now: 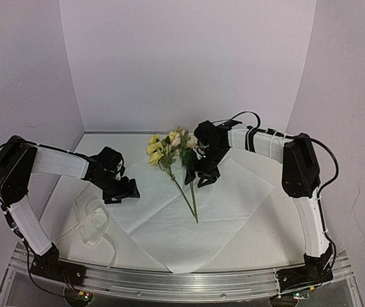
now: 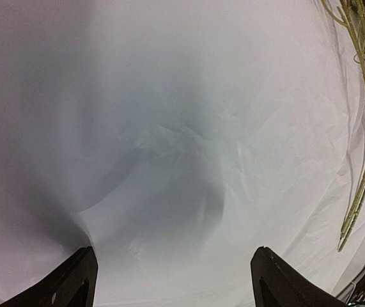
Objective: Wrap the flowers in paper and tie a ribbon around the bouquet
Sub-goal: Place the fake flower on the flattened wrapping paper, then adjust the fake flower on the flattened wrapping paper.
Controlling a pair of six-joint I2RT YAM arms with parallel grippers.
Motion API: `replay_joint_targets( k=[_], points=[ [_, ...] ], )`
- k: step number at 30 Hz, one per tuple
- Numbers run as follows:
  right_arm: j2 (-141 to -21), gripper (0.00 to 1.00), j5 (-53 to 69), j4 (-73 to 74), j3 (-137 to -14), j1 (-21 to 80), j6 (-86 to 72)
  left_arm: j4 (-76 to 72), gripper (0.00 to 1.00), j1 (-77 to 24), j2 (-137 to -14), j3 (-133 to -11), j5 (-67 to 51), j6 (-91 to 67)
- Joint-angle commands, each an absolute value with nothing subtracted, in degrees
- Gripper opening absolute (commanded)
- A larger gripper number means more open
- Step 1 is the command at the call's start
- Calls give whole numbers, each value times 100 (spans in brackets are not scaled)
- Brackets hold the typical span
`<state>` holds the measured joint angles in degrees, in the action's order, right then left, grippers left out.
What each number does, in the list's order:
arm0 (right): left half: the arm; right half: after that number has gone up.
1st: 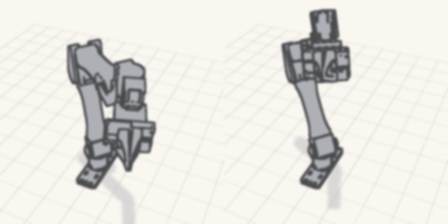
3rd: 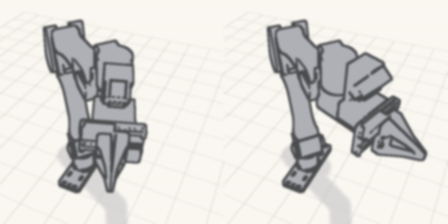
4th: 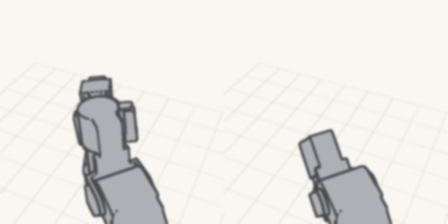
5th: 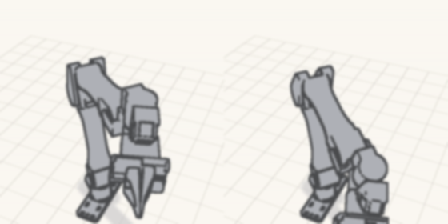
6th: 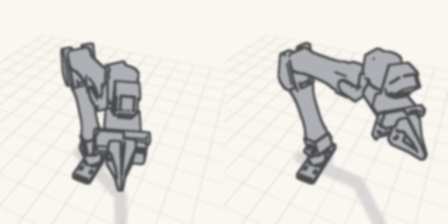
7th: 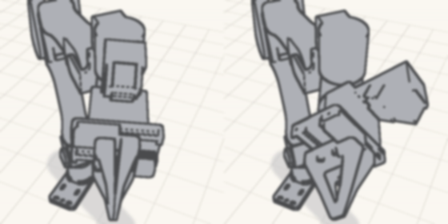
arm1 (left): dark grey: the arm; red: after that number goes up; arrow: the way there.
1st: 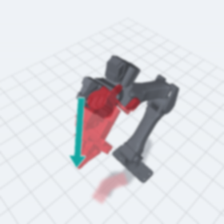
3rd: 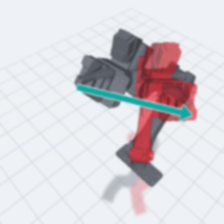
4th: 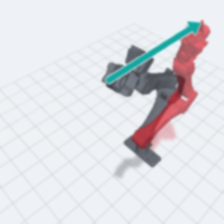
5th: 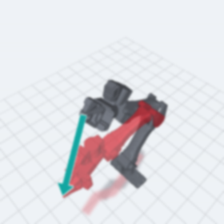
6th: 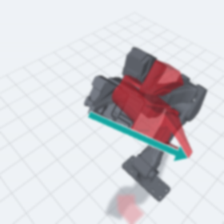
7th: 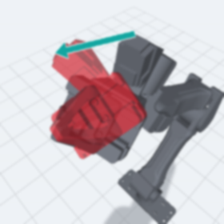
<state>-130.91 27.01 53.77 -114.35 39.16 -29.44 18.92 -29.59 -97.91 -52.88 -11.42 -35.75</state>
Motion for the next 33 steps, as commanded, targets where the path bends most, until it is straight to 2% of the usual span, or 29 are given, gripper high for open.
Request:
replay_joint_targets(
  k=[1,7,19,27,33],
  points=[
    [-12818,53,2499,5581,-11114,3997,-2893,1925,86,-2909,-9973,-5325,-1100,-3463],
    [-12861,36,1920,5449,-10757,4112,-2947,1892,86,-2909,-10039,-5315,-1147,-3454],
    [-13152,18,1859,4993,-10635,4315,-3398,1880,86,-2909,-10100,-5325,-1189,-3442],
    [-13119,18,1897,4815,-10547,4332,-3564,1878,86,-2909,-10099,-5294,-1199,-3428],
    [-12817,26,1418,4790,-10107,4316,-3347,1894,86,-2909,-10064,-5274,-1195,-3414]
  ],
)
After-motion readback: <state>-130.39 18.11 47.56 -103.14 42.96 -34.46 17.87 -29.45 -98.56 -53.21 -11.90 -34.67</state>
